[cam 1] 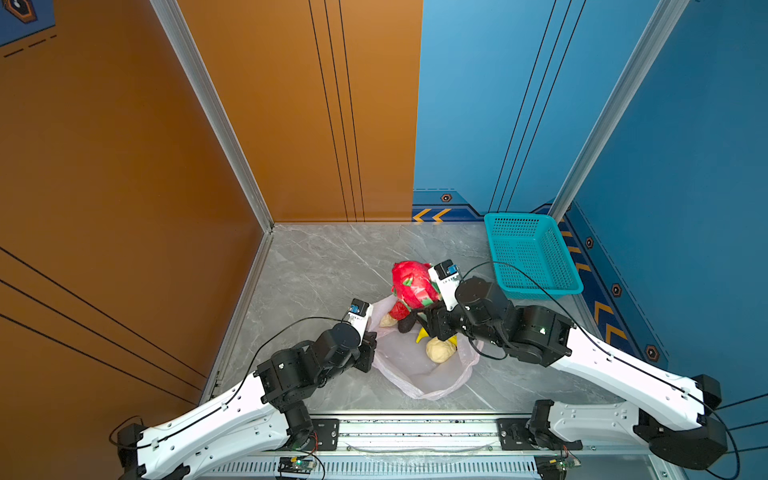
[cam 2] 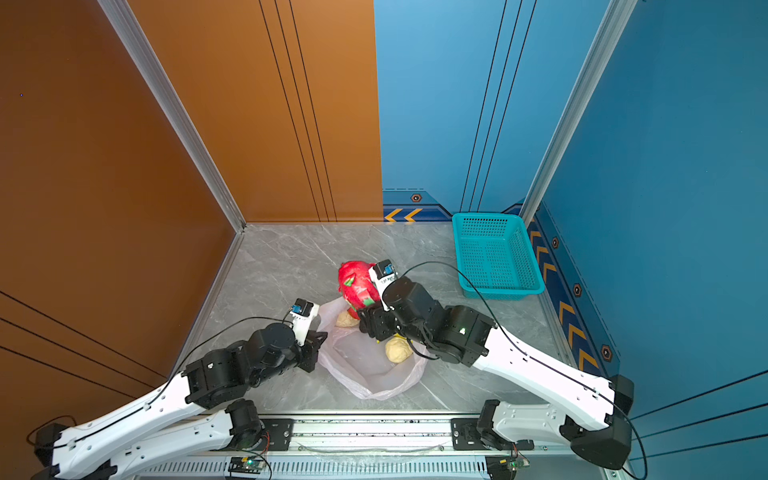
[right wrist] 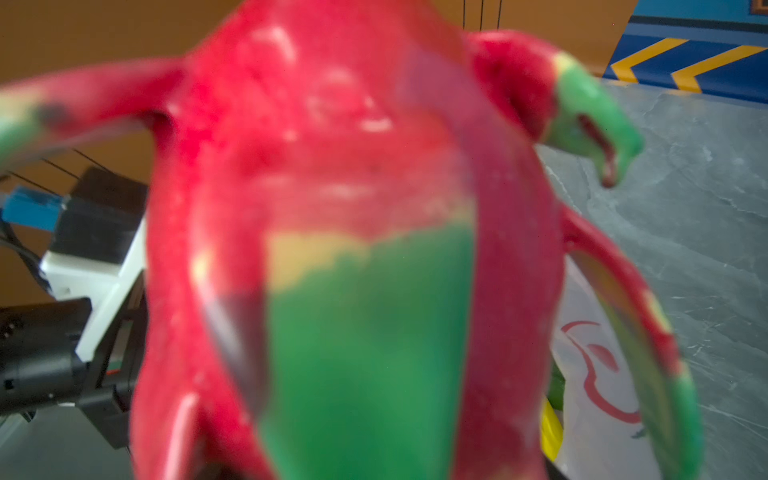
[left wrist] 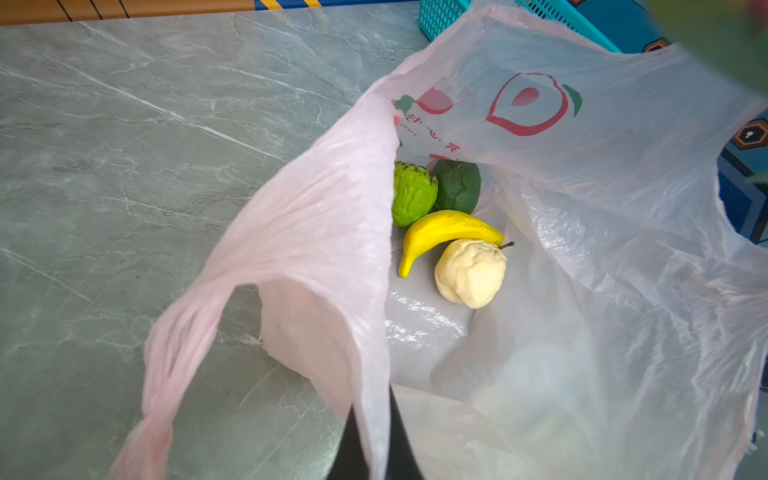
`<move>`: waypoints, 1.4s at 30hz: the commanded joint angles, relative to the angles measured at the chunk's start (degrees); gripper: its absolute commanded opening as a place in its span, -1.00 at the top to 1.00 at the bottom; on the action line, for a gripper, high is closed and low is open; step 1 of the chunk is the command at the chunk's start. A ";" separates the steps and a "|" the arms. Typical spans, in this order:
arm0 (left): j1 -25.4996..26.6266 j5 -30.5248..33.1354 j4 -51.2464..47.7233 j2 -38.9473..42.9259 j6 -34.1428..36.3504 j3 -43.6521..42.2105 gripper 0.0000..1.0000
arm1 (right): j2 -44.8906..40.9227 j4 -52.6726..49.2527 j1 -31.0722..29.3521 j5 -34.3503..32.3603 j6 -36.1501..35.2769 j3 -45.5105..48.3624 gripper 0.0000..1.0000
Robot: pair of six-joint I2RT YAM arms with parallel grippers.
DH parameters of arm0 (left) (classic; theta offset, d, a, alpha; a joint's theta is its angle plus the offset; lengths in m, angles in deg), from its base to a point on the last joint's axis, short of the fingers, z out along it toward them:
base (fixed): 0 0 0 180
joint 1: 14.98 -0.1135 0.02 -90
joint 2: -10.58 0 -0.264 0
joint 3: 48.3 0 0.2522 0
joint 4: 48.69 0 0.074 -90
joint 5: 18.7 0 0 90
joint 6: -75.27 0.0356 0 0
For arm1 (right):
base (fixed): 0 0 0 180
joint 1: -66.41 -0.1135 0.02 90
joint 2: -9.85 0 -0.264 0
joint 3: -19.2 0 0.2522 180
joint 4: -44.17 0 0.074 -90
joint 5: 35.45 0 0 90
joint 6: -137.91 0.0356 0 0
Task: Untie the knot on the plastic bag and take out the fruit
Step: 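Lift the dragon fruit out of the bag with the right gripper, then carry the dragon fruit to the turquoise basket and release it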
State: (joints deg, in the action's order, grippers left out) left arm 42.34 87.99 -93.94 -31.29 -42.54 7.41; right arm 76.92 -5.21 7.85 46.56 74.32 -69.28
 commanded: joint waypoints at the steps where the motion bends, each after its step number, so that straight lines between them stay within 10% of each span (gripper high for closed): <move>1: -0.23 0.05 0.54 -0.23 1.32 2.03 1.00 | 0.76 2.74 4.06 1.75 0.10 -5.53 0.74; 23: 1.45 0.79 3.63 -3.35 1.72 3.40 1.00 | 8.90 4.63 53.17 16.43 -5.72 -3.31 0.75; 42: 1.96 0.64 3.63 -3.09 0.88 3.75 1.00 | 35.57 11.17 64.45 14.01 -12.15 -10.44 0.75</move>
State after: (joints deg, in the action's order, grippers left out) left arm 43.72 88.01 -90.92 -34.66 -41.69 9.21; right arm 110.58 1.15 72.06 61.81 63.94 -76.10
